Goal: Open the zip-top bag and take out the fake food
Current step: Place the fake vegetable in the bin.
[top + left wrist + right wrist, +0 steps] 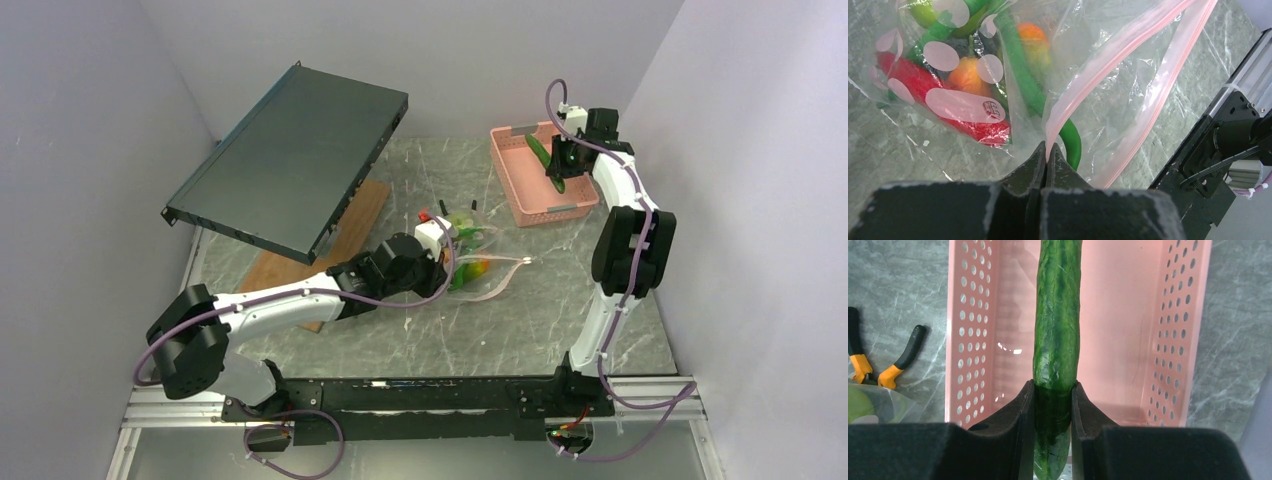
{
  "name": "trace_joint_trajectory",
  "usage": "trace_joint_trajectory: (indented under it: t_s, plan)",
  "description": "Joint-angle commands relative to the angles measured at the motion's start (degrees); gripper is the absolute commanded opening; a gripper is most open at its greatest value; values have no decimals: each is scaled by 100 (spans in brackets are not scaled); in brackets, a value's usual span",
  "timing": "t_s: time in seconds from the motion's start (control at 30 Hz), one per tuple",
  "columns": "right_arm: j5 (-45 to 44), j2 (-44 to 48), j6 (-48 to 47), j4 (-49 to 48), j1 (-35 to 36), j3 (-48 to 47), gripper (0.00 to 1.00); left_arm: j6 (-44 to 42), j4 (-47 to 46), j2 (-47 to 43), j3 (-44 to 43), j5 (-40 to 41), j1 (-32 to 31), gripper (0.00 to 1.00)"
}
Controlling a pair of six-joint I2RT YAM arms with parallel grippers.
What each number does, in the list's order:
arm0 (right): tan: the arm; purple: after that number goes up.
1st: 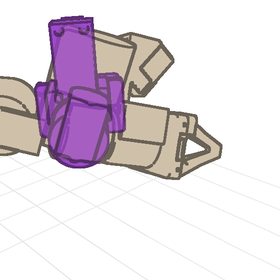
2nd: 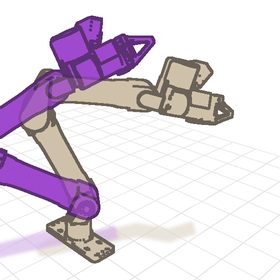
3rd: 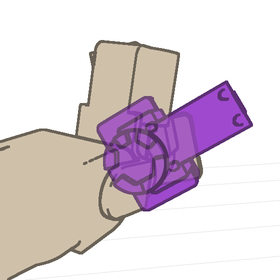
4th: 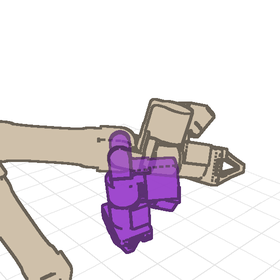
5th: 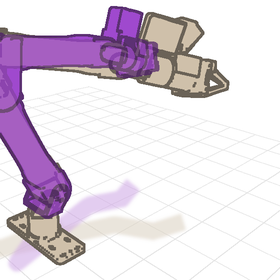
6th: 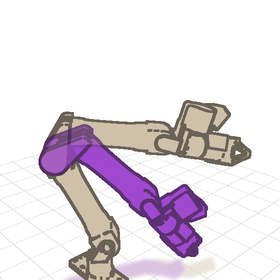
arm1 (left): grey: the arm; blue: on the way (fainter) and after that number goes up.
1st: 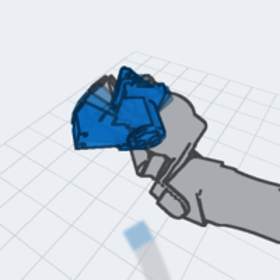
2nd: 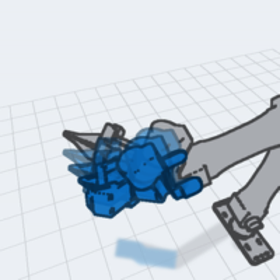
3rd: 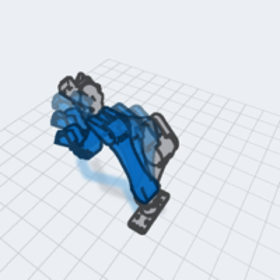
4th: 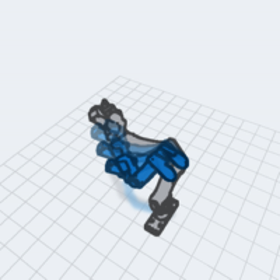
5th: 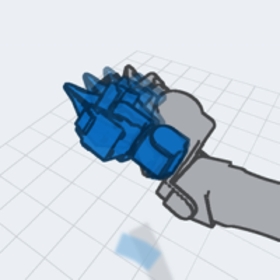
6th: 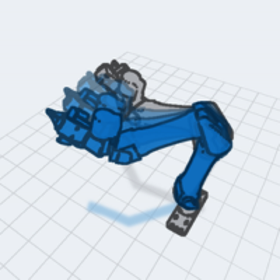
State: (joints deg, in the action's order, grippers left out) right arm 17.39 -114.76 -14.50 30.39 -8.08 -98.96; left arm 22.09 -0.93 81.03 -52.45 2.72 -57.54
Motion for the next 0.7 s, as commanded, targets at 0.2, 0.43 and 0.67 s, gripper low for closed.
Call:
trace_joint_trajectory:
  t_s: [0.2, 0.43, 0.67]
  plan:
    - [376, -300, -640, -2, -2, -291, 19, -343, -442, -399, 175, -213, -56, 0]
    - [222, -408, -941, 280, -11, -540, 59, -487, -373, -295, 90, -219, -61, 0]
    - [1680, 458, -1793, 689, -11, 288, 72, -635, -299, -240, 48, -219, -56, 0]
